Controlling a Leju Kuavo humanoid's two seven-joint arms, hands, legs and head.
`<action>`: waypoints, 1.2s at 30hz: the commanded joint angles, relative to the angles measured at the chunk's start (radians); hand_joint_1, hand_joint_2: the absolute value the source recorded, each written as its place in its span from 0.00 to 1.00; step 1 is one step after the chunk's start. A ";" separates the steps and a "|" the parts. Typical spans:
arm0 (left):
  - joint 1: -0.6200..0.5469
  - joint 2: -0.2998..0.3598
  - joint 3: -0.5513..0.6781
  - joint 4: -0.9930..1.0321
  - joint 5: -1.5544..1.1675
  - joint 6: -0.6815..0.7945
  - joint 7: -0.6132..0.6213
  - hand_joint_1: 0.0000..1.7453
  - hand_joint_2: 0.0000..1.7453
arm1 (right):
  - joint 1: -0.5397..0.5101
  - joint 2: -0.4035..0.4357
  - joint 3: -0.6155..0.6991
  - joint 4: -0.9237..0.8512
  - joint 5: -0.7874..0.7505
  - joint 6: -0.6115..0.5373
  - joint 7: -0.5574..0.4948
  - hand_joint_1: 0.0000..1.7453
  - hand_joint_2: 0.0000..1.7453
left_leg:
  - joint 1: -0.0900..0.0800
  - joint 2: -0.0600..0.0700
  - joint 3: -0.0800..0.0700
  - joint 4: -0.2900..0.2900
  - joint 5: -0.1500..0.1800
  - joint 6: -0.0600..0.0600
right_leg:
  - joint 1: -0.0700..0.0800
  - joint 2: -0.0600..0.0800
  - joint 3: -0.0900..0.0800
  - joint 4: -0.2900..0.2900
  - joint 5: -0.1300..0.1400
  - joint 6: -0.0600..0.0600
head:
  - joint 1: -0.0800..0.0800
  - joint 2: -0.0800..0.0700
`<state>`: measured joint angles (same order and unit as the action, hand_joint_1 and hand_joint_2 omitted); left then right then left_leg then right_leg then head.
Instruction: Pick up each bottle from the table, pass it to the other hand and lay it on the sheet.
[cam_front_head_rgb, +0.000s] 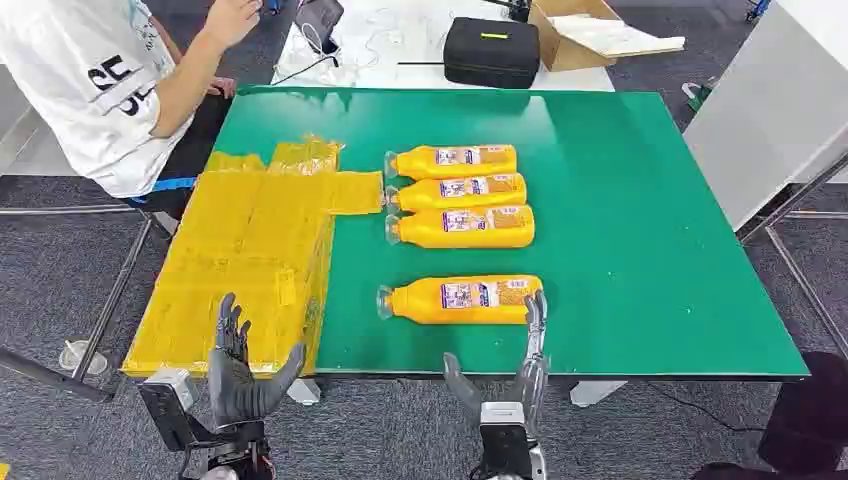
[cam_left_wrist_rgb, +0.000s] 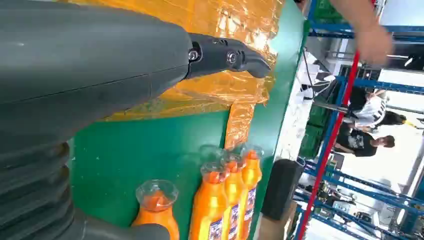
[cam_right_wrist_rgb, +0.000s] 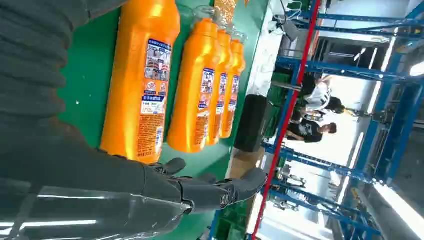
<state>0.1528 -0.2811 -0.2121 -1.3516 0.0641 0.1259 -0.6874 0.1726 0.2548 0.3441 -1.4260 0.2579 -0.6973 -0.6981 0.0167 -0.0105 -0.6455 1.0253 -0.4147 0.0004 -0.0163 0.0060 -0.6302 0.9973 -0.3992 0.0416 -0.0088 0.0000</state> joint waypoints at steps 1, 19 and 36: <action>-0.046 0.010 -0.003 0.049 -0.013 -0.001 0.003 0.00 1.00 | -0.023 -0.010 -0.022 0.040 -0.008 -0.001 0.000 0.00 1.00 | 0.000 0.000 0.004 -0.001 -0.001 0.001 | 0.000 -0.001 0.004 -0.001 -0.001 -0.001 | 0.000 0.000; -0.068 0.014 -0.019 0.047 -0.060 0.051 -0.011 0.00 1.00 | -0.047 -0.014 -0.068 0.029 0.137 0.000 0.001 0.00 1.00 | 0.000 0.000 0.005 -0.001 -0.001 0.001 | 0.001 -0.001 0.005 -0.001 -0.001 -0.002 | 0.000 0.000; -0.125 0.002 0.011 0.095 -0.096 0.011 -0.011 0.00 1.00 | -0.388 -0.226 -0.137 0.146 0.430 0.203 0.441 0.00 1.00 | -0.001 0.003 0.006 -0.001 0.001 0.003 | 0.000 0.001 0.006 -0.003 0.002 -0.001 | 0.000 0.000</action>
<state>0.0746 -0.2830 -0.2174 -1.3352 -0.0263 0.1541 -0.6989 -0.0049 0.1691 0.2499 -1.4561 0.6889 -0.6193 -0.3600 0.0150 -0.0102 -0.6452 1.0255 -0.4126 0.0027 -0.0174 0.0060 -0.6296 0.9973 -0.3975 0.0425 -0.0088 0.0000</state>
